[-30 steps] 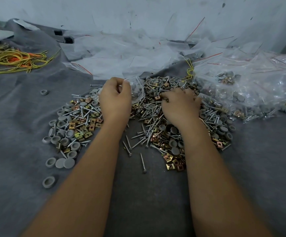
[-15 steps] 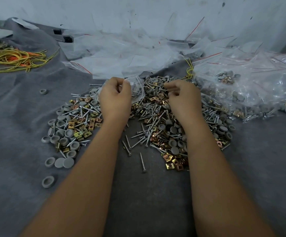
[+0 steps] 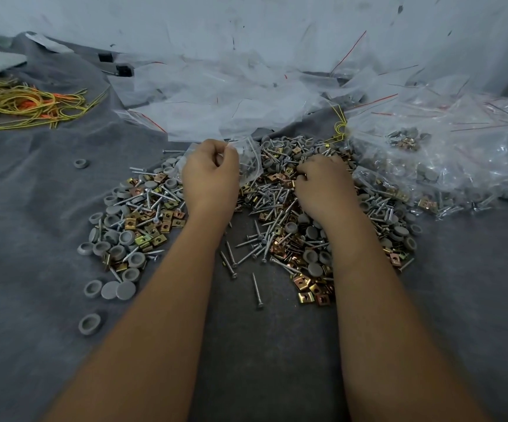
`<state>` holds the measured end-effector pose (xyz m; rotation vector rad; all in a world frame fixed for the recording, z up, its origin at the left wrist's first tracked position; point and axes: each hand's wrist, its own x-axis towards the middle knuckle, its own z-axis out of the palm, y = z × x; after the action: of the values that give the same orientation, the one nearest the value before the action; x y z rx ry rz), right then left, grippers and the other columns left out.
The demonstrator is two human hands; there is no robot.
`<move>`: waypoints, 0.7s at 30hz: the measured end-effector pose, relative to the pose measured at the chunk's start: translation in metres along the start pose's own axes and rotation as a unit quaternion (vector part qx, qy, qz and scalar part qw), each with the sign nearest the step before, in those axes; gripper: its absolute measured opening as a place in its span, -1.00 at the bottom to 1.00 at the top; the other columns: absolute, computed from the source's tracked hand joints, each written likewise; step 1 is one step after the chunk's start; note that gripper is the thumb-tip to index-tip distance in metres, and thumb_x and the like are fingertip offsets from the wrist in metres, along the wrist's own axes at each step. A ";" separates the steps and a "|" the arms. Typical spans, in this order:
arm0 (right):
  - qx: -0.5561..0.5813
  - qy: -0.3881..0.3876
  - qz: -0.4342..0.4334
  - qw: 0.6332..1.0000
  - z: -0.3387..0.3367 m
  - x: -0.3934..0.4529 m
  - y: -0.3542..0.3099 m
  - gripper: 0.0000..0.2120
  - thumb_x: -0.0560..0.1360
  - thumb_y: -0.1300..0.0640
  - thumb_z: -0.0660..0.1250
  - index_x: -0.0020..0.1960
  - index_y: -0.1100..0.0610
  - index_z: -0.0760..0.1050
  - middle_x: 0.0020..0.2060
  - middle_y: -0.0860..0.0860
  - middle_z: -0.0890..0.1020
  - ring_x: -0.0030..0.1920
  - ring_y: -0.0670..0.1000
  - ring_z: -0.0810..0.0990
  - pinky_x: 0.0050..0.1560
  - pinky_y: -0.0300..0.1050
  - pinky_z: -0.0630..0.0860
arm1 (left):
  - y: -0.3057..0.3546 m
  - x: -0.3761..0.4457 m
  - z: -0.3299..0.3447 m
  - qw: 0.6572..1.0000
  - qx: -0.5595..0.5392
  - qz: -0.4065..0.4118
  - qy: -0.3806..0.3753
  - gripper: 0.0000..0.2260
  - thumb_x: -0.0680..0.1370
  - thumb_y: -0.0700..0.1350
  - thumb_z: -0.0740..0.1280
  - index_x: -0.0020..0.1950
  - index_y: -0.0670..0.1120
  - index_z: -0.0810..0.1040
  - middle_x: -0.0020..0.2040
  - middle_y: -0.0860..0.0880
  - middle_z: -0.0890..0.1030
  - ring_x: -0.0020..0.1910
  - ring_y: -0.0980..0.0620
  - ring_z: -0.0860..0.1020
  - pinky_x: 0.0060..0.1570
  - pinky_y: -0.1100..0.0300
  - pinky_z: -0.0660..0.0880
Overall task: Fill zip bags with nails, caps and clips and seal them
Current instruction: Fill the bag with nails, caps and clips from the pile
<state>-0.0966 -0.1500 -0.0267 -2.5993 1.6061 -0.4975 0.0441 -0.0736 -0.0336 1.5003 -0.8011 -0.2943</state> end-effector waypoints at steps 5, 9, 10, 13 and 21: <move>0.021 -0.010 -0.001 1.000 0.000 -0.001 0.000 -0.60 0.59 0.14 0.11 0.41 0.06 0.43 0.35 0.08 0.45 0.36 0.17 0.27 0.34 0.06 0.26 | 0.000 0.000 0.001 1.000 0.001 -0.002 -0.002 -0.79 0.57 -0.12 0.26 -0.27 0.04 0.45 -0.44 0.11 0.37 -0.56 0.23 0.28 -0.56 0.35 0.23; -0.010 -0.043 -0.001 0.999 0.001 0.000 -0.001 -0.58 0.61 0.09 0.06 0.44 0.04 0.37 0.44 0.02 0.36 0.41 0.15 0.20 0.38 0.09 0.23 | 0.000 0.000 0.001 1.000 0.002 -0.003 -0.003 -0.79 0.57 -0.12 0.26 -0.27 0.04 0.46 -0.44 0.12 0.37 -0.55 0.22 0.29 -0.55 0.37 0.23; -0.015 -0.047 0.000 0.999 0.001 0.000 -0.001 -0.59 0.62 0.08 0.06 0.44 0.05 0.37 0.46 0.01 0.34 0.41 0.14 0.19 0.38 0.09 0.23 | 0.000 0.000 0.001 1.000 0.001 -0.002 -0.004 -0.79 0.57 -0.12 0.26 -0.27 0.04 0.46 -0.44 0.11 0.36 -0.56 0.22 0.28 -0.56 0.37 0.23; -0.011 -0.037 0.001 0.999 -0.001 0.000 -0.001 -0.63 0.61 0.11 0.07 0.36 0.13 0.44 0.41 0.01 0.40 0.37 0.14 0.24 0.31 0.08 0.26 | -0.001 0.000 0.001 1.000 0.000 -0.002 -0.006 -0.79 0.57 -0.11 0.26 -0.27 0.04 0.45 -0.44 0.10 0.36 -0.55 0.22 0.27 -0.55 0.34 0.23; -0.033 -0.063 0.022 0.997 0.000 0.000 -0.003 -0.54 0.62 0.03 0.04 0.51 -0.01 0.24 0.50 0.06 0.24 0.48 0.17 0.08 0.43 0.12 0.09 | 0.000 -0.001 0.000 1.000 -0.003 -0.009 -0.012 -0.81 0.57 -0.11 0.25 -0.25 0.04 0.47 -0.41 0.08 0.39 -0.49 0.17 0.30 -0.40 0.22 0.30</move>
<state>-0.0937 -0.1487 -0.0260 -2.5756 1.6625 -0.2761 0.0431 -0.0729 -0.0341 1.5020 -0.8042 -0.3285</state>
